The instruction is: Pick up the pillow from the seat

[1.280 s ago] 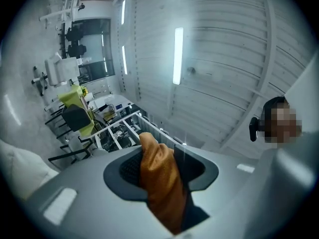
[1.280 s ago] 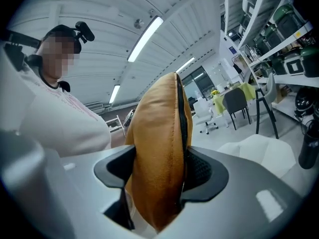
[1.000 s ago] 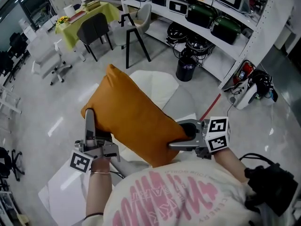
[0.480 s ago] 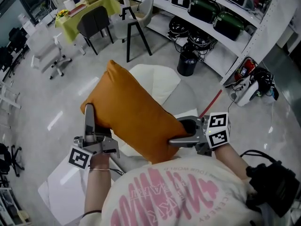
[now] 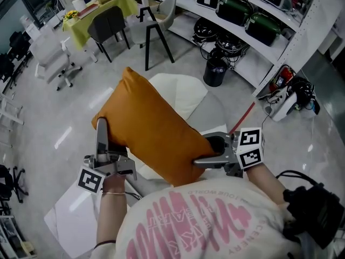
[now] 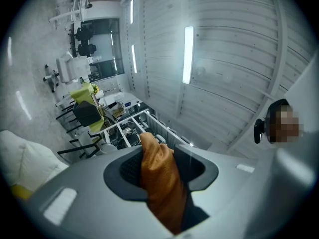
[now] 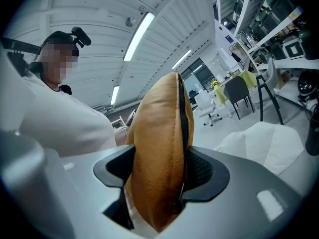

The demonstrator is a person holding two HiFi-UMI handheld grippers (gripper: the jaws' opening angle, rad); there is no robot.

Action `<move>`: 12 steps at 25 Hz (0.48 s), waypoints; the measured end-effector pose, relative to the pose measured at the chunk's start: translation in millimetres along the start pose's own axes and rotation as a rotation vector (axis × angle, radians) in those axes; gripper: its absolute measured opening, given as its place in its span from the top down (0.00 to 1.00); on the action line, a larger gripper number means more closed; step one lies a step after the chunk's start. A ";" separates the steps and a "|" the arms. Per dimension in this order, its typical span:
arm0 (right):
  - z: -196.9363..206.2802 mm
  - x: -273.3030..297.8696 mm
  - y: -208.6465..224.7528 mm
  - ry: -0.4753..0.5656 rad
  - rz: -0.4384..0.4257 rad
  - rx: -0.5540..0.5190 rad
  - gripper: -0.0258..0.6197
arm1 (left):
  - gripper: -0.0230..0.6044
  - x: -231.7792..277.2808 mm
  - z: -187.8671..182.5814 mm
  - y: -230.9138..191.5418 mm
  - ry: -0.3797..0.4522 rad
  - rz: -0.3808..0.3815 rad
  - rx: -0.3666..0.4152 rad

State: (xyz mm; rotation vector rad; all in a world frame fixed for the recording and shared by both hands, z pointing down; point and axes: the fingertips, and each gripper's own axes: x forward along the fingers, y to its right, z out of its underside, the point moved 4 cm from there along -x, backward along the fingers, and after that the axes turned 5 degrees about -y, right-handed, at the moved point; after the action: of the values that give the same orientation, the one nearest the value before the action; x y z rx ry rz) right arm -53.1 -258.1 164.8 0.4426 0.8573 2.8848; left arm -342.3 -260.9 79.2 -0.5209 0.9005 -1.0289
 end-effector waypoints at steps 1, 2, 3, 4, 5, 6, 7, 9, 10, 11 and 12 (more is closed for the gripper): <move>0.3 -0.2 0.7 0.000 0.000 0.002 0.48 | 0.68 0.4 0.6 -0.8 -0.001 -0.001 -0.001; 0.8 -0.1 1.5 0.000 -0.001 0.003 0.48 | 0.68 0.7 1.1 -1.6 -0.002 -0.001 -0.002; 1.3 0.0 2.3 0.000 -0.001 0.004 0.48 | 0.68 1.0 1.6 -2.5 -0.003 -0.001 -0.003; 1.7 0.0 2.9 0.001 -0.001 0.005 0.48 | 0.68 1.1 2.1 -3.2 -0.003 -0.001 -0.004; 1.9 0.1 3.3 0.000 0.000 0.006 0.48 | 0.68 1.1 2.4 -3.8 -0.003 -0.002 -0.005; 1.9 0.3 3.5 -0.001 0.000 0.007 0.48 | 0.68 0.9 2.4 -4.2 -0.003 -0.003 -0.007; 1.8 0.5 3.5 -0.002 0.000 0.007 0.48 | 0.68 0.7 2.3 -4.5 -0.003 -0.005 -0.007; 1.7 0.8 3.8 -0.003 -0.001 0.009 0.48 | 0.68 0.8 2.1 -4.9 -0.003 -0.006 -0.006; 2.0 0.8 4.3 -0.003 -0.001 0.009 0.48 | 0.68 1.0 2.4 -5.4 -0.003 -0.005 -0.006; 2.6 0.7 5.2 -0.003 -0.001 0.009 0.48 | 0.68 1.1 3.1 -6.0 -0.003 -0.005 -0.006; 3.3 0.6 6.2 -0.003 0.000 0.009 0.48 | 0.68 1.2 3.9 -6.7 -0.003 -0.005 -0.006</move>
State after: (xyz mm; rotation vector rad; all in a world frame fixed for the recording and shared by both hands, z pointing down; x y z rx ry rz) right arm -52.7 -261.4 171.0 0.4478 0.8706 2.8802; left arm -342.2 -265.1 85.8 -0.5292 0.9006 -1.0298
